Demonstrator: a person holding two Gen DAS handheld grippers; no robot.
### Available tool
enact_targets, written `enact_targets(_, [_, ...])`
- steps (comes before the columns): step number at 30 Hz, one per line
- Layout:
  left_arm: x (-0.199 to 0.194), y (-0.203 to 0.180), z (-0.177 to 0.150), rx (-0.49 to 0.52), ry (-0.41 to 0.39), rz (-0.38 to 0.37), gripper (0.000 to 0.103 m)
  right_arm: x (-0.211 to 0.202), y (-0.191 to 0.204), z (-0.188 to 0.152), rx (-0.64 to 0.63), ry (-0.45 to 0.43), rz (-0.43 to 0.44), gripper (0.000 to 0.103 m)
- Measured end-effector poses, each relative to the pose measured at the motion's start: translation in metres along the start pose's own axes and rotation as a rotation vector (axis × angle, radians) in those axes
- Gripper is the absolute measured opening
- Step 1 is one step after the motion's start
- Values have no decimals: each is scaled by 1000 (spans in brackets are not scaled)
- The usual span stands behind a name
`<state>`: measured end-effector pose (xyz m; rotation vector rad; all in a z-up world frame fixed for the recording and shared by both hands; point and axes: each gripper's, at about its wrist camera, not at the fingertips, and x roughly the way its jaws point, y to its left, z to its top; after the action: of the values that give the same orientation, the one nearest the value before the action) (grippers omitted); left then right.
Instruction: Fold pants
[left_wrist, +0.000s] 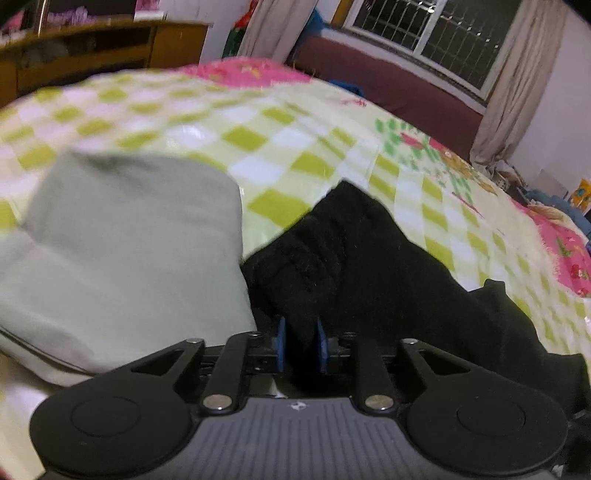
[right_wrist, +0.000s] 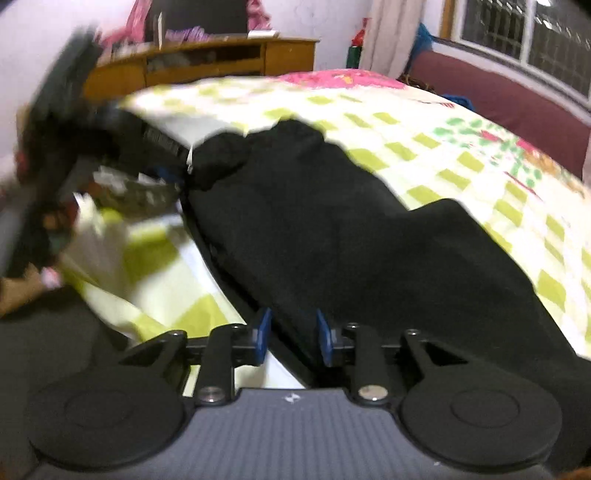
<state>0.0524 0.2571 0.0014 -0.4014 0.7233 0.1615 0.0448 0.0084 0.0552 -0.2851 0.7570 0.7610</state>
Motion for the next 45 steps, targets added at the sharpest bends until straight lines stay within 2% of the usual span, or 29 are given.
enact_targets(1, [-6, -2, -1, 13, -17, 19, 37, -14, -10, 3, 34, -25, 21, 32])
enact_targets(3, [-21, -11, 1, 58, -70, 52, 37, -30, -36, 9, 81, -79, 10, 48])
enact_targets(6, [-32, -33, 10, 131, -149, 44, 37, -26, -89, 27, 152, -134, -85, 51])
enact_targets(8, [-26, -51, 17, 171, -169, -8, 40, -8, -132, 39, 240, -136, -106, 52])
enact_targets(10, [-9, -67, 20, 197, -163, -35, 41, 24, -178, 51, 373, -104, -45, 53])
enact_targets(11, [4, -73, 21, 203, -145, -45, 41, 42, -201, 55, 453, -72, 13, 53])
enact_targets(14, [43, -82, 21, 191, -101, -54, 41, 89, -243, 59, 617, -4, 136, 53])
enact_targets(17, [65, -80, 16, 204, -82, -20, 41, 115, -250, 61, 630, 71, 244, 52])
enact_targets(19, [75, -75, 12, 211, -70, 1, 41, 120, -242, 62, 605, 112, 301, 43])
enact_targets(20, [79, -72, 10, 206, -61, 5, 43, 119, -238, 61, 594, 126, 301, 27])
enact_targets(21, [82, -69, 8, 199, -58, 3, 44, 113, -232, 59, 582, 137, 275, 14])
enact_targets(24, [83, -64, 5, 190, -80, 19, 46, 90, -227, 57, 570, 71, 215, 3])
enact_targets(26, [83, -60, 3, 176, -95, 37, 46, 87, -240, 52, 653, 16, 113, 2])
enact_targets(28, [83, -59, 3, 171, -95, 51, 46, 97, -252, 42, 719, 10, -14, 2])
enact_targets(30, [77, -59, 4, 170, -102, 77, 46, 97, -249, 35, 725, 31, -51, 2])
enact_targets(31, [72, -59, 5, 167, -113, 100, 47, 87, -243, 31, 725, 8, -29, 2])
enact_targets(32, [66, -56, 6, 152, -120, 103, 47, 72, -236, 28, 713, -21, -17, 4])
enact_targets(34, [59, -51, 7, 116, -115, 111, 46, 29, -219, 16, 651, -73, -71, 8])
enact_targets(37, [42, -61, 4, 126, -130, 130, 46, -39, -188, -20, 561, -114, -207, 8])
enact_targets(40, [24, -87, -5, 190, -127, 56, 47, -99, -162, -63, 507, -130, -379, 10])
enact_targets(42, [15, -113, -15, 264, -109, -6, 50, -131, -149, -91, 465, -113, -504, 30])
enact_targets(44, [12, -139, -24, 305, -68, -81, 53, -148, -140, -116, 438, -66, -558, 43])
enact_targets(45, [12, -153, -30, 329, -35, -125, 53, -153, -138, -127, 444, -44, -558, 43])
